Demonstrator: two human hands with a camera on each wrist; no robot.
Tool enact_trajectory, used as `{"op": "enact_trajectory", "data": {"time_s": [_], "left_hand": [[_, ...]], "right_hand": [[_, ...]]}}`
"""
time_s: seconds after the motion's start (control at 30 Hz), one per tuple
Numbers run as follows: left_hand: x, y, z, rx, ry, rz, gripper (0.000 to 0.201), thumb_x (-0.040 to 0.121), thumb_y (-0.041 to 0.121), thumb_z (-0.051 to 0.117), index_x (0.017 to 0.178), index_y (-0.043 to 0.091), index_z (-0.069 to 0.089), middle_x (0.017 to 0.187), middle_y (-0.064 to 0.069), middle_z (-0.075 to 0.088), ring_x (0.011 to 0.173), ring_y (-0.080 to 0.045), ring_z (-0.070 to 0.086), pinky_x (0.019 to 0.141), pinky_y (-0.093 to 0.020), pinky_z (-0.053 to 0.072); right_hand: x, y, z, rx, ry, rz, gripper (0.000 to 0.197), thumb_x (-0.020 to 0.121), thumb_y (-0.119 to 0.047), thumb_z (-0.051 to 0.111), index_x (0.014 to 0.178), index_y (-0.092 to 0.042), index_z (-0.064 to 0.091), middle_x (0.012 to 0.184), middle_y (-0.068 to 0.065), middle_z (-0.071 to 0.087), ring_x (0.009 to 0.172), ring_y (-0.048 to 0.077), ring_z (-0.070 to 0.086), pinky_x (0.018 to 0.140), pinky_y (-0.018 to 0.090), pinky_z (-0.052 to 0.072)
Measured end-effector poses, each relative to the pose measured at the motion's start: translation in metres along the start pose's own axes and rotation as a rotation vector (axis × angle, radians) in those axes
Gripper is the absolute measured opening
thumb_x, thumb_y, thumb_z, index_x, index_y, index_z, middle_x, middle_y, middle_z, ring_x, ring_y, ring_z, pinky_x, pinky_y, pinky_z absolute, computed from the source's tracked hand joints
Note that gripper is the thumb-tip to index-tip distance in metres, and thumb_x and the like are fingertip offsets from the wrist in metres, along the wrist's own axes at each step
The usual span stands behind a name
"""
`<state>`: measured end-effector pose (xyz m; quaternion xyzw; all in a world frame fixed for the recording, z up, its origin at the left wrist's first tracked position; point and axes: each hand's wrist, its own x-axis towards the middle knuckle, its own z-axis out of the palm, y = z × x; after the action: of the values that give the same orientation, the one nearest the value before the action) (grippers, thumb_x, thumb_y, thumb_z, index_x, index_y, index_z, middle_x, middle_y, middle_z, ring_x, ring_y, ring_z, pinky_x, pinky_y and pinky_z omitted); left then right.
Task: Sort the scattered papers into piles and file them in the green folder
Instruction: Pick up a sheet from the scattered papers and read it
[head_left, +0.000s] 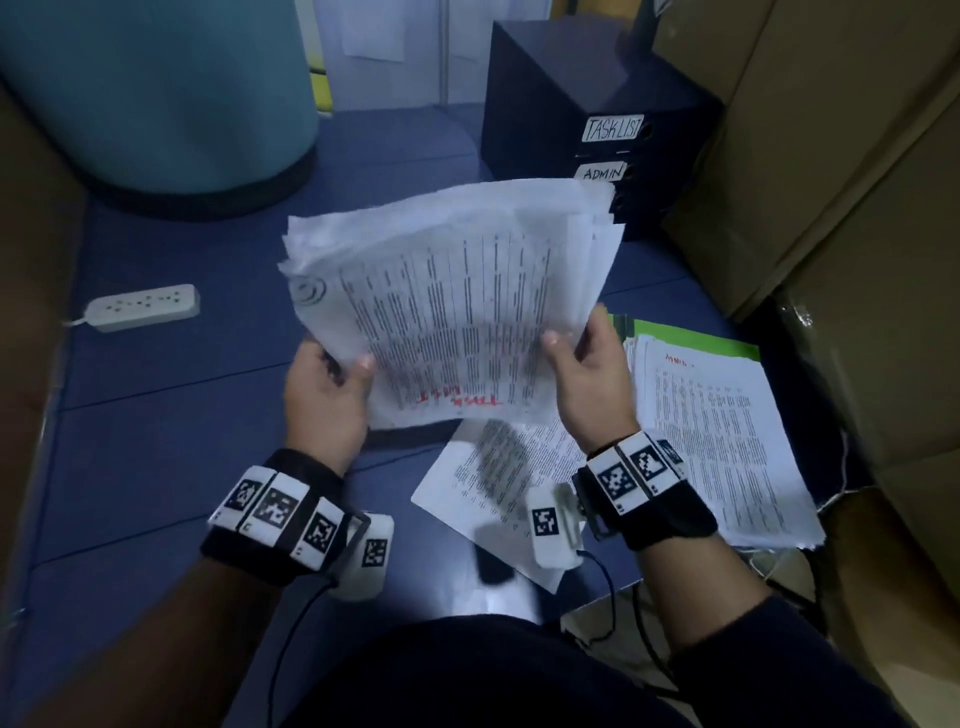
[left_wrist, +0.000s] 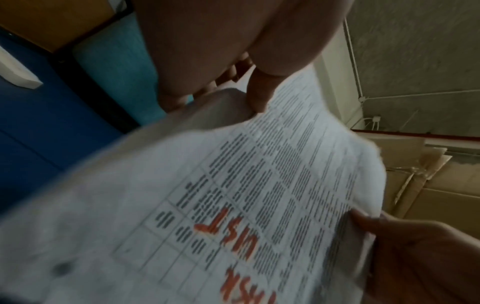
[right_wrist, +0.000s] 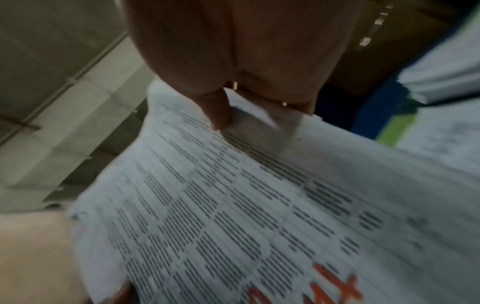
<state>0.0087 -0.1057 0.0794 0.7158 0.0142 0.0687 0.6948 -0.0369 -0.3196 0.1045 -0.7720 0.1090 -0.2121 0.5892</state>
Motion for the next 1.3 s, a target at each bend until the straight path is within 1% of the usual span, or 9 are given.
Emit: {"op": "enact_trajectory", "data": {"time_s": [0.13, 0.23, 0.43, 0.63, 0.77, 0.93, 1.1, 1.23, 1.3], "left_hand": [[-0.013, -0.011, 0.013, 0.042, 0.035, -0.03, 0.042, 0.088, -0.012, 0.05, 0.118, 0.017, 0.043, 0.104, 0.013, 0.056, 0.092, 0.012, 0.053, 0.083, -0.007, 0.042], [-0.03, -0.033, 0.022, 0.097, 0.003, -0.117, 0.037, 0.089, -0.013, 0.046, 0.108, 0.017, 0.039, 0.1, 0.009, 0.053, 0.088, 0.006, 0.053, 0.089, -0.025, 0.045], [-0.039, -0.052, 0.031, 0.242, -0.007, -0.226, 0.02, 0.095, -0.003, 0.04, 0.103, 0.015, 0.037, 0.094, 0.01, 0.053, 0.086, -0.01, 0.054, 0.078, -0.028, 0.041], [-0.03, -0.039, 0.045, 0.25, 0.037, -0.166, 0.018, 0.097, 0.002, 0.042, 0.105, 0.016, 0.049, 0.102, 0.003, 0.063, 0.093, -0.013, 0.061, 0.08, -0.027, 0.05], [-0.024, -0.021, 0.084, 0.17, -0.071, -0.156, 0.02, 0.094, -0.001, 0.047, 0.108, 0.012, 0.053, 0.099, 0.005, 0.066, 0.087, -0.004, 0.063, 0.076, -0.018, 0.05], [-0.033, -0.018, 0.162, 0.185, -0.35, -0.249, 0.047, 0.09, -0.007, 0.05, 0.129, 0.018, 0.044, 0.091, -0.001, 0.058, 0.068, -0.01, 0.057, 0.057, -0.014, 0.046], [-0.057, -0.027, 0.241, 0.28, -0.591, -0.285, 0.068, 0.091, -0.006, 0.05, 0.149, 0.02, 0.026, 0.137, -0.013, 0.05, 0.117, -0.033, 0.055, 0.091, -0.034, 0.047], [-0.071, -0.042, 0.287, 0.3, -0.695, -0.351, 0.065, 0.093, 0.0, 0.051, 0.148, 0.024, 0.027, 0.112, 0.004, 0.056, 0.079, -0.013, 0.056, 0.071, -0.017, 0.047], [-0.074, -0.051, 0.3, 0.349, -0.766, -0.377, 0.062, 0.094, 0.004, 0.051, 0.148, 0.022, 0.027, 0.127, 0.0, 0.052, 0.089, -0.012, 0.054, 0.079, -0.022, 0.046]], "right_hand": [[-0.003, 0.018, -0.004, 0.047, -0.055, 0.032, 0.021, 0.084, -0.013, 0.061, 0.098, -0.021, 0.048, 0.093, 0.001, 0.062, 0.089, 0.015, 0.061, 0.082, 0.03, 0.049], [-0.013, 0.045, -0.005, -0.028, -0.128, 0.187, 0.025, 0.087, -0.004, 0.062, 0.091, -0.02, 0.042, 0.081, -0.009, 0.054, 0.071, -0.005, 0.055, 0.07, 0.018, 0.044], [-0.016, 0.079, -0.009, -0.272, -0.246, 0.307, 0.037, 0.093, -0.005, 0.052, 0.076, -0.029, 0.029, 0.07, -0.012, 0.037, 0.059, 0.001, 0.037, 0.051, 0.009, 0.034], [0.002, 0.075, -0.029, -0.271, -0.228, 0.235, 0.006, 0.096, -0.008, 0.046, 0.094, -0.013, 0.043, 0.075, -0.011, 0.047, 0.067, 0.007, 0.047, 0.051, 0.008, 0.035], [0.027, 0.074, -0.074, -0.22, -0.036, 0.224, 0.009, 0.093, -0.009, 0.051, 0.1, -0.014, 0.049, 0.076, -0.014, 0.05, 0.067, -0.002, 0.046, 0.053, 0.003, 0.034], [0.042, 0.097, -0.156, -0.261, 0.162, 0.353, 0.017, 0.09, -0.009, 0.053, 0.107, -0.015, 0.052, 0.089, -0.004, 0.059, 0.079, 0.012, 0.056, 0.063, 0.015, 0.039], [0.036, 0.129, -0.228, -0.407, 0.27, 0.562, 0.022, 0.089, -0.013, 0.053, 0.111, -0.015, 0.053, 0.103, 0.003, 0.063, 0.092, 0.023, 0.06, 0.077, 0.029, 0.043], [0.032, 0.152, -0.264, -0.484, 0.324, 0.676, 0.026, 0.09, -0.011, 0.053, 0.116, -0.01, 0.052, 0.103, 0.005, 0.061, 0.084, 0.021, 0.055, 0.071, 0.026, 0.038], [0.032, 0.163, -0.275, -0.522, 0.288, 0.722, 0.029, 0.09, -0.011, 0.055, 0.119, -0.008, 0.052, 0.103, 0.008, 0.061, 0.085, 0.025, 0.056, 0.069, 0.027, 0.037]]}}
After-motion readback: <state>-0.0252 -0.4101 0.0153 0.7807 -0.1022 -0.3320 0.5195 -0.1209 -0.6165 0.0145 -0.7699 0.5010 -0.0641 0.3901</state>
